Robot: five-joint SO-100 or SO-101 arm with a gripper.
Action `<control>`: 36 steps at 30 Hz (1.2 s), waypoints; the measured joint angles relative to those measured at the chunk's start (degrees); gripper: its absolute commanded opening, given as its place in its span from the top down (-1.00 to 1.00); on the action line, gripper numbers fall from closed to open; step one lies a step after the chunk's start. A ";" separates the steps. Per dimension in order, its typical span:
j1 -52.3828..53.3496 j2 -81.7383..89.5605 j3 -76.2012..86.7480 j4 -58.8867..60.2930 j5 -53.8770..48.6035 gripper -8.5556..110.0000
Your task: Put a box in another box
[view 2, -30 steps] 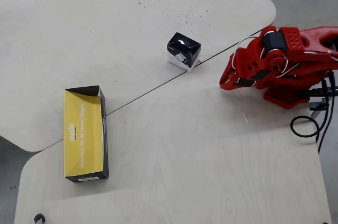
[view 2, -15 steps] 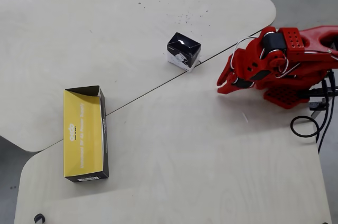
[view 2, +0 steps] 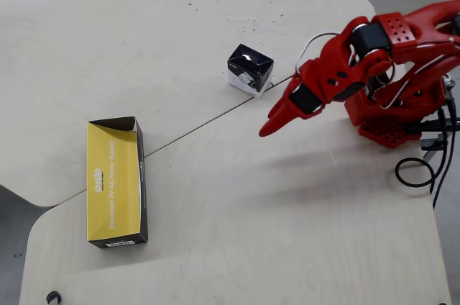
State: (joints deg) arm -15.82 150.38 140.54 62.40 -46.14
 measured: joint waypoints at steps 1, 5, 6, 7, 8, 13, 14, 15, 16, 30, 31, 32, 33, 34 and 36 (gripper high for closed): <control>0.00 -3.25 -3.60 1.23 0.62 0.34; 4.31 -15.21 -15.29 5.89 -2.37 0.28; 5.80 -17.67 -17.93 7.03 -3.78 0.27; 7.47 -20.13 -20.74 8.35 -5.27 0.25; 9.40 -22.59 -23.64 9.93 -6.68 0.23; 18.81 -31.73 -37.18 15.73 -16.44 0.18; 20.74 -32.78 -38.76 16.00 -18.98 0.17; 22.85 -33.57 -39.90 15.91 -21.71 0.16; 24.79 -34.28 -40.52 15.91 -24.43 0.15; 39.38 -43.15 -34.98 6.68 -45.44 -0.01; 39.90 -43.77 -34.01 5.45 -45.97 0.00; 40.52 -44.30 -33.05 4.22 -46.41 0.00; 41.04 -44.82 -31.90 3.08 -46.76 0.00; 41.57 -45.35 -30.85 1.85 -47.11 0.00; 42.54 -46.14 -29.18 0.09 -47.55 0.00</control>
State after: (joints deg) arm 26.72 104.24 111.36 62.49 -93.69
